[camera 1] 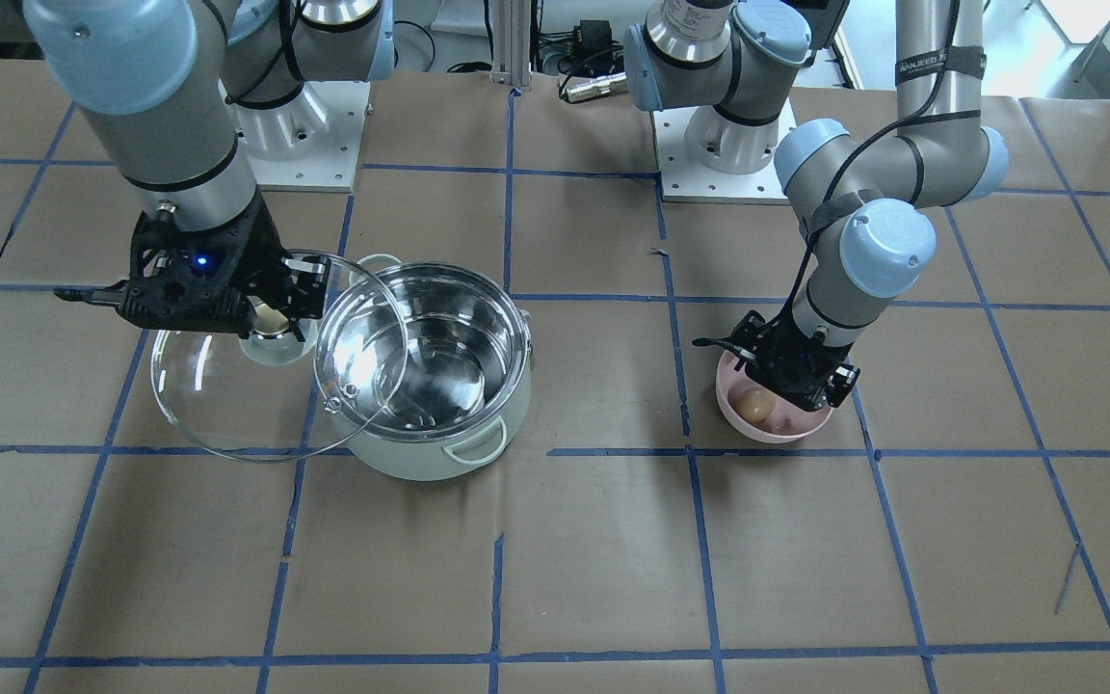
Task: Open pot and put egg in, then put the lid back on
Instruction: 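Lift the glass lid off the pot and move it away with the right gripper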
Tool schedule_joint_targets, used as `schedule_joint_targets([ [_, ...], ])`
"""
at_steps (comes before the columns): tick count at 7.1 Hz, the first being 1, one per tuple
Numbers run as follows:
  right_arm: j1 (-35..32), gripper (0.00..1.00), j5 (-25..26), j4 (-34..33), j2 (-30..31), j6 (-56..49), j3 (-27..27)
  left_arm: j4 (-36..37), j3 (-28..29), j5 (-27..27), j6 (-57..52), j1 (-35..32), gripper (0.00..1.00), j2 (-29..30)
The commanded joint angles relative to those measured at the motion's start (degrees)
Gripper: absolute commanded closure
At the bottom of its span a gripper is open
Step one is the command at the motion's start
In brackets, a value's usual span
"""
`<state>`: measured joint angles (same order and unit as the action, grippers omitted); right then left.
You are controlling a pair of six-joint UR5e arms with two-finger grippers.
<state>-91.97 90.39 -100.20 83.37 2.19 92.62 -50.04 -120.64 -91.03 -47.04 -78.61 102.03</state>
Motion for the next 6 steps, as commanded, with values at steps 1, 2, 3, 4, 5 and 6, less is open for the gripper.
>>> schedule_joint_targets([
  [1,4.1,0.69,-3.2,0.2,0.3,-6.9,0.2,0.1,0.3,0.1,-2.9,0.0,0.01,0.5],
  [2,4.4,0.71,-3.4,1.3,0.5,-7.3,0.3,0.4,0.4,0.1,-4.8,0.0,0.01,0.7],
  [3,4.5,0.71,-3.4,1.2,0.5,-8.5,0.3,0.8,0.1,0.2,-5.1,0.0,0.01,0.8],
  [4,4.5,0.70,-3.4,1.2,0.5,-8.5,0.2,0.8,0.0,0.0,-5.3,0.0,0.01,0.9],
  [5,4.5,0.70,-3.4,1.2,0.5,-8.6,0.2,0.9,0.1,0.0,-8.1,0.0,0.01,0.9],
  [6,4.5,0.70,-3.2,1.2,0.5,-8.6,0.2,1.2,0.1,0.3,-8.8,-0.1,0.01,1.0],
])
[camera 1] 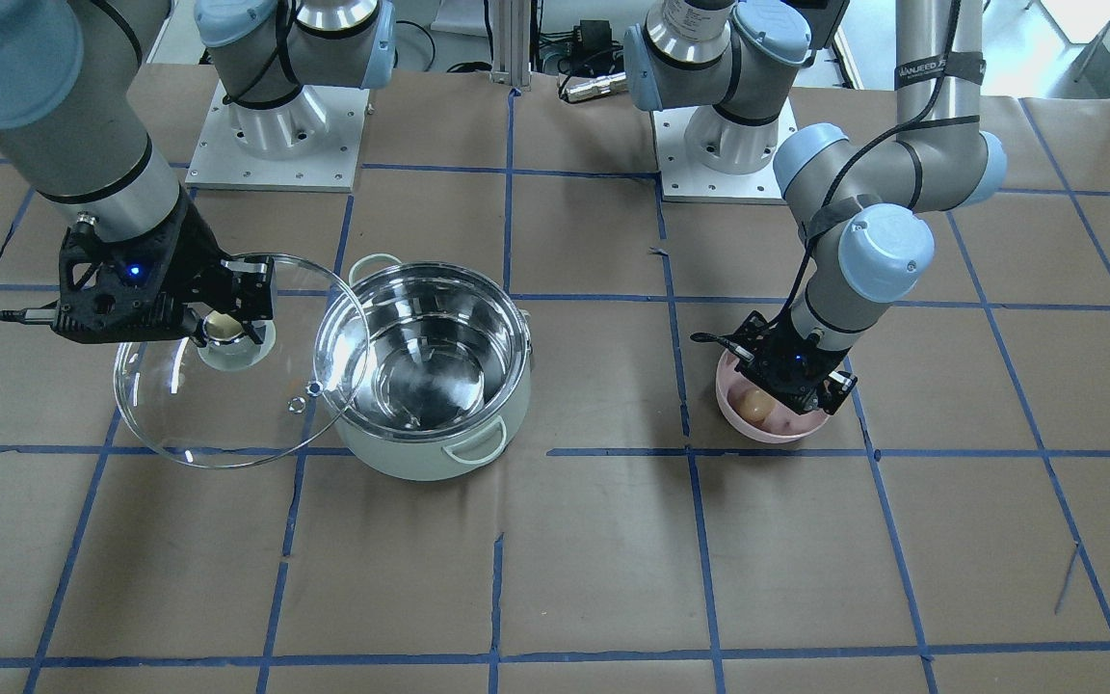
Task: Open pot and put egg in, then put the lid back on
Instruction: 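Lift the glass lid off the pot and move it away with the right gripper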
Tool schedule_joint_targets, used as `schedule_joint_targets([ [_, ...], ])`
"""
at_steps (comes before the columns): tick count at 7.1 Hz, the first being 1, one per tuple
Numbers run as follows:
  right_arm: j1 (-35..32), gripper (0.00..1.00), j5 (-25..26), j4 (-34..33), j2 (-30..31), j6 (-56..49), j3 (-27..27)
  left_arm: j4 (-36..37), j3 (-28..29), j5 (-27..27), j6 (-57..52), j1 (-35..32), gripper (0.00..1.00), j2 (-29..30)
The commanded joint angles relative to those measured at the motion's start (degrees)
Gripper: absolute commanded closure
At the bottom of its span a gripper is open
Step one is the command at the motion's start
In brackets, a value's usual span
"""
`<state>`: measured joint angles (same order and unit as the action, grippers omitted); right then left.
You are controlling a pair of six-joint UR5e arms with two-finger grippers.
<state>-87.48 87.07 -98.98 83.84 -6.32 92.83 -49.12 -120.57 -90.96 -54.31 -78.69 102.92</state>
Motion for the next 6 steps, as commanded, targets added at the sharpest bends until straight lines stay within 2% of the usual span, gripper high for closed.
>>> schedule_joint_targets([
  [1,0.0,0.70,0.4,0.0,0.0,0.0,0.0,0.9,0.0,0.3,-1.9,-0.1,0.02,0.2],
  [3,0.6,0.69,0.4,0.1,0.1,0.0,0.0,0.9,0.0,0.5,-2.4,0.0,0.05,0.3],
  [6,0.3,0.69,1.2,2.5,4.0,0.3,0.0,3.3,0.2,0.7,-3.1,-0.1,0.05,2.1],
])
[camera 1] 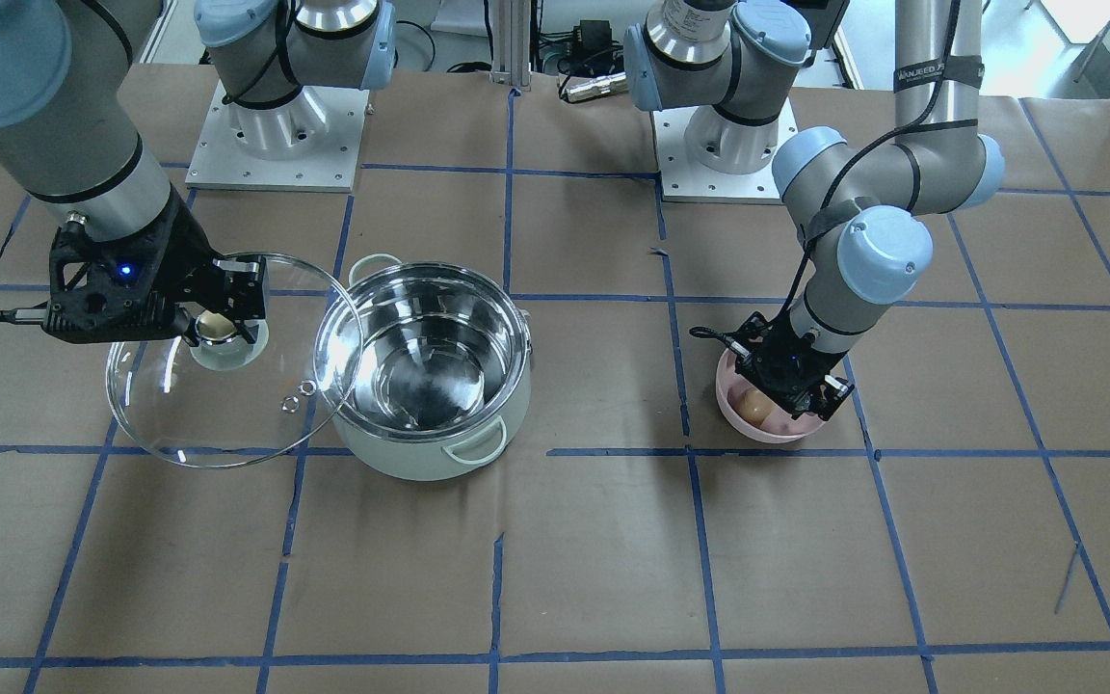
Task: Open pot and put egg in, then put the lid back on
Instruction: 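Lift the glass lid off the pot and move it away with the right gripper, then close the left gripper on the egg in the pink bowl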
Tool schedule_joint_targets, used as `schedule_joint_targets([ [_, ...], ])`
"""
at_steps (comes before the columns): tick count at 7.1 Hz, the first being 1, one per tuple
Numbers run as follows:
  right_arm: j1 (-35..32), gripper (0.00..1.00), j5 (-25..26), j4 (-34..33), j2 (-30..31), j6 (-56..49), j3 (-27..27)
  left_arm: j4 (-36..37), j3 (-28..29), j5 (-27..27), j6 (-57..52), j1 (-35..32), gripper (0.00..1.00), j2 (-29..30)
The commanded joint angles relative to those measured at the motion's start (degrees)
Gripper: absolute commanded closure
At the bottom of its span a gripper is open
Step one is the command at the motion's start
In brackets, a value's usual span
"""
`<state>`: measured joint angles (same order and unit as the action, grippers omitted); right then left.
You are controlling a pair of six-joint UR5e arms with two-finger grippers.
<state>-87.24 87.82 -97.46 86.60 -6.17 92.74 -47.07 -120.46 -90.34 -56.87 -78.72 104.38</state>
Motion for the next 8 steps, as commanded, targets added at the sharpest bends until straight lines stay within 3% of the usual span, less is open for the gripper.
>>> schedule_joint_targets([
  [1,0.1,0.68,0.4,1.4,1.9,0.0,0.1,1.3,0.1,0.7,-1.1,0.0,0.06,0.7],
  [7,0.2,0.68,-0.2,1.0,1.8,-0.2,1.5,1.2,0.1,1.0,-1.0,0.0,0.27,0.7],
  [8,0.2,0.68,-0.2,1.0,1.8,-0.2,1.5,1.2,0.0,1.0,-0.9,0.0,0.35,0.7],
])
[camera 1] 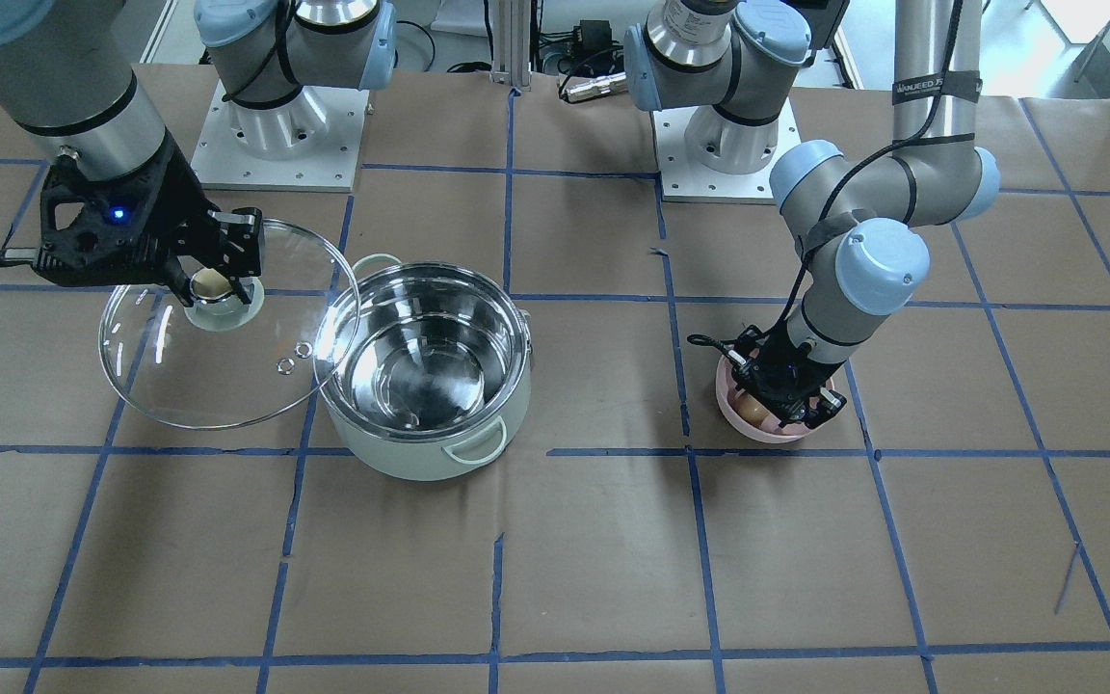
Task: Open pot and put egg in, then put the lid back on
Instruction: 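Close the left gripper on the egg in the pink bowl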
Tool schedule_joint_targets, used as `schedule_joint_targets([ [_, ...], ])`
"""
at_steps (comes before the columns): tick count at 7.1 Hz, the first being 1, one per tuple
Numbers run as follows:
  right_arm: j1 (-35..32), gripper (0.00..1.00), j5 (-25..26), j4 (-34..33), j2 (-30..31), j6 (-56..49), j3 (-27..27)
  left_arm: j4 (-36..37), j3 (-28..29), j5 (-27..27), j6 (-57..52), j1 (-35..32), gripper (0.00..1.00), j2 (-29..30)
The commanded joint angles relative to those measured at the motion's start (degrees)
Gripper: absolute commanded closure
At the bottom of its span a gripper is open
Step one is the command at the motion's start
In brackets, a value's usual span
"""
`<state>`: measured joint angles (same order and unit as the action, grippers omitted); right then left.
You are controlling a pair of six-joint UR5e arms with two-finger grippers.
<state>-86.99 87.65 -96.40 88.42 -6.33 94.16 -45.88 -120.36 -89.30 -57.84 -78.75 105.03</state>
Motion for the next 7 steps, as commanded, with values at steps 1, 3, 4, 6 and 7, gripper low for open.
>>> schedule_joint_targets([
  [1,0.0,0.68,0.0,0.0,0.0,0.0,0.1,0.0,-0.1,-0.1,0.2,0.0,0.45,0.0],
  [3,0.0,0.67,0.0,0.0,0.0,0.0,0.2,0.1,-0.2,-0.2,0.2,0.0,0.78,-0.1],
  [4,0.0,0.67,0.0,0.0,0.0,-0.1,0.2,0.1,-0.2,-0.1,0.4,0.0,0.85,-0.3],
  [6,0.0,0.67,0.1,0.0,0.0,-0.1,0.2,0.1,0.0,-0.1,0.4,0.0,0.90,-0.9],
  [7,0.0,0.67,0.0,0.0,-0.1,-0.1,0.3,0.0,0.2,-0.1,0.8,0.0,0.92,-1.4],
])
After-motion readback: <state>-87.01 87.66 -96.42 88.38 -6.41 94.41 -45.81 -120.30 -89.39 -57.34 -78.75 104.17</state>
